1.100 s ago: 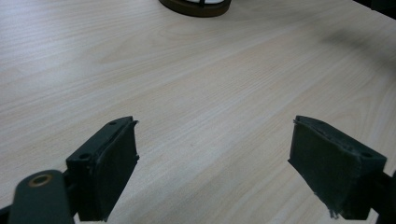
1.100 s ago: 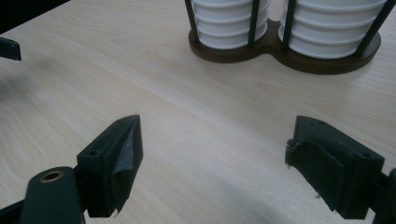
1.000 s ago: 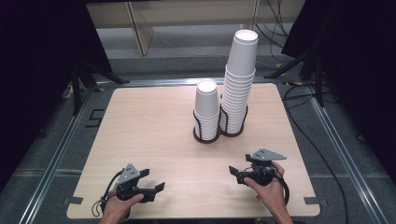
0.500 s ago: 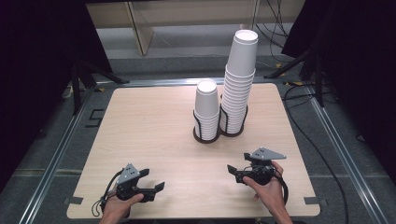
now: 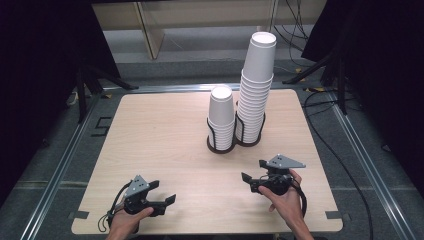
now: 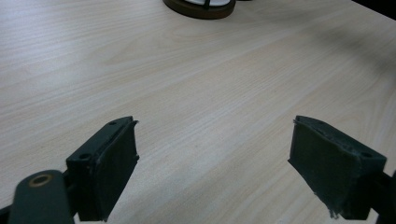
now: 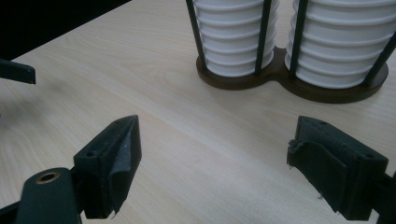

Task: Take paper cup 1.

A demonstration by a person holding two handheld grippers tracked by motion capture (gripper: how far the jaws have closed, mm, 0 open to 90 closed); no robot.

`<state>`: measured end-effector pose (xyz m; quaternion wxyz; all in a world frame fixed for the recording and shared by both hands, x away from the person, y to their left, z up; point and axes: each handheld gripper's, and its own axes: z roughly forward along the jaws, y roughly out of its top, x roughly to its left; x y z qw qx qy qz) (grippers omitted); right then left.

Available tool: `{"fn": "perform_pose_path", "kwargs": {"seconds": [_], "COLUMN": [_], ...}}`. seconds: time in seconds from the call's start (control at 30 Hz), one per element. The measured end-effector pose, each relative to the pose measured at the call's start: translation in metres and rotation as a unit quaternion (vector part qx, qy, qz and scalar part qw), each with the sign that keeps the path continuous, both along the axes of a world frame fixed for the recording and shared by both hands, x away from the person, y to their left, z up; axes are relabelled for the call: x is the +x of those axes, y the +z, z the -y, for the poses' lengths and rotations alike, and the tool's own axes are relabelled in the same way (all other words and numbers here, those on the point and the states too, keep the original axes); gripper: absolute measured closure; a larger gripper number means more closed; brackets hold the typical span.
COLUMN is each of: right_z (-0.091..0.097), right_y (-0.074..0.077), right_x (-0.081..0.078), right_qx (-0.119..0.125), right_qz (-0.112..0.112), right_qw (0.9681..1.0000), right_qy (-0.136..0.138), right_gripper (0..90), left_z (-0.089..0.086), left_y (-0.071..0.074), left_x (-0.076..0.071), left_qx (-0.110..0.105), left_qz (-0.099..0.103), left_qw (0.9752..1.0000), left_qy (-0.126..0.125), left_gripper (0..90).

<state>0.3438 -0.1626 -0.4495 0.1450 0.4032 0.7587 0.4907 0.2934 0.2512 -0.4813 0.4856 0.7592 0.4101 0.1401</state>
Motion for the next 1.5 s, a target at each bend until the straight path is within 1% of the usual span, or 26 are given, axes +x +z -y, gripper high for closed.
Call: {"fn": "perform_pose_path", "kwargs": {"seconds": [0.03, 0.13, 0.17, 0.2, 0.3, 0.43, 0.53, 0.6, 0.67, 0.7, 0.73, 0.8, 0.83, 0.87, 0.9, 0.97, 1.07, 1.1, 1.13, 1.17, 1.2, 1.27, 1.3, 1.33, 1.4, 1.5], "right_z": [-0.001, -0.003, -0.003, -0.004, -0.005, -0.009, -0.010, -0.013, -0.018, -0.019, -0.019, -0.022, -0.022, -0.024, -0.024, -0.027, -0.029, -0.029, -0.032, -0.032, -0.034, -0.036, -0.039, -0.040, -0.044, -0.050], "right_y": [0.001, 0.005, 0.006, 0.009, 0.018, 0.022, 0.028, 0.030, 0.035, 0.037, 0.040, 0.043, 0.046, 0.048, 0.050, 0.056, 0.064, 0.066, 0.068, 0.068, 0.072, 0.074, 0.080, 0.082, 0.086, 0.092], "right_x": [0.001, 0.004, 0.006, 0.006, 0.010, 0.016, 0.017, 0.020, 0.022, 0.023, 0.025, 0.027, 0.028, 0.028, 0.030, 0.032, 0.036, 0.038, 0.039, 0.039, 0.042, 0.044, 0.048, 0.050, 0.054, 0.060], "right_qx": [-0.001, 0.004, -0.010, 0.001, 0.003, 0.009, 0.002, 0.008, 0.011, 0.016, 0.001, 0.011, 0.004, 0.014, 0.005, 0.017, 0.015, 0.007, 0.021, 0.021, 0.025, 0.026, 0.029, 0.021, 0.031, 0.030], "right_qz": [-0.006, 0.001, 0.007, 0.010, 0.015, 0.025, 0.022, 0.027, 0.020, 0.022, 0.034, 0.036, 0.038, 0.034, 0.045, 0.042, 0.051, 0.058, 0.050, 0.050, 0.060, 0.059, 0.063, 0.074, 0.072, 0.075], "right_qw": [1.0000, 1.0000, 0.9999, 0.9999, 0.9999, 0.9996, 0.9997, 0.9995, 0.9996, 0.9995, 0.9992, 0.9990, 0.9990, 0.9990, 0.9987, 0.9987, 0.9983, 0.9981, 0.9983, 0.9983, 0.9976, 0.9976, 0.9973, 0.9969, 0.9966, 0.9965], "right_qy": [0.005, 0.005, 0.002, 0.004, 0.004, 0.009, 0.010, 0.017, 0.017, 0.018, 0.021, 0.025, 0.022, 0.024, 0.022, 0.024, 0.022, 0.019, 0.023, 0.023, 0.023, 0.026, 0.023, 0.021, 0.025, 0.023], "right_gripper": [16.6, 16.7, 16.8, 17.0, 17.5, 17.6, 17.8, 17.9, 18.2, 18.4, 18.6, 18.8, 18.8, 18.9, 18.9, 18.8, 18.0, 17.7, 17.2, 17.2, 16.7, 16.2, 16.0, 15.8, 15.7, 15.6], "left_z": [0.000, -0.001, -0.001, -0.001, -0.001, -0.002, -0.002, -0.002, -0.003, -0.003, -0.003, -0.003, -0.003, -0.003, -0.003, -0.003, -0.003, -0.002, -0.002, -0.002, -0.002, -0.002, -0.003, -0.003, -0.003, -0.003], "left_y": [0.000, 0.000, 0.000, 0.000, 0.000, 0.000, 0.000, 0.000, 0.001, 0.001, 0.001, 0.000, 0.000, 0.001, 0.001, 0.001, 0.001, 0.000, 0.000, 0.000, 0.000, 0.000, 0.000, 0.000, 0.000, 0.000], "left_x": [0.000, 0.000, 0.000, 0.000, 0.000, 0.000, 0.000, 0.000, -0.001, -0.001, -0.001, 0.000, 0.000, -0.001, 0.000, 0.000, -0.001, 0.000, 0.000, 0.000, 0.000, 0.000, 0.000, 0.000, 0.000, 0.000], "left_qx": [0.001, 0.001, 0.001, 0.001, 0.000, 0.000, -0.001, -0.002, 0.007, 0.008, 0.008, 0.000, 0.000, 0.004, 0.003, 0.006, 0.009, 0.004, 0.004, 0.005, 0.005, 0.005, 0.010, 0.010, 0.010, 0.009], "left_qz": [0.000, 0.000, 0.000, 0.000, 0.001, 0.000, 0.001, 0.002, -0.005, -0.005, -0.005, 0.001, 0.001, -0.001, 0.000, 0.001, 0.001, 0.004, 0.004, 0.004, 0.003, 0.003, 0.003, 0.003, 0.003, 0.003], "left_qw": [1.0000, 1.0000, 1.0000, 1.0000, 1.0000, 1.0000, 1.0000, 1.0000, 0.9999, 0.9999, 0.9999, 1.0000, 1.0000, 0.9999, 1.0000, 1.0000, 1.0000, 1.0000, 1.0000, 1.0000, 1.0000, 1.0000, 0.9999, 0.9999, 0.9999, 1.0000], "left_qy": [0.000, 0.000, 0.000, 0.000, 0.001, 0.003, 0.004, 0.004, 0.010, 0.010, 0.010, 0.007, 0.007, 0.009, 0.007, 0.005, 0.004, 0.003, 0.003, 0.003, 0.003, 0.003, 0.000, 0.000, 0.000, 0.000], "left_gripper": [14.4, 14.3, 14.3, 14.4, 14.4, 14.4, 14.4, 14.4, 14.4, 14.4, 14.4, 14.4, 14.4, 14.4, 14.4, 14.4, 14.4, 14.4, 14.4, 14.4, 14.4, 14.4, 14.4, 14.4, 14.4, 14.4]}}
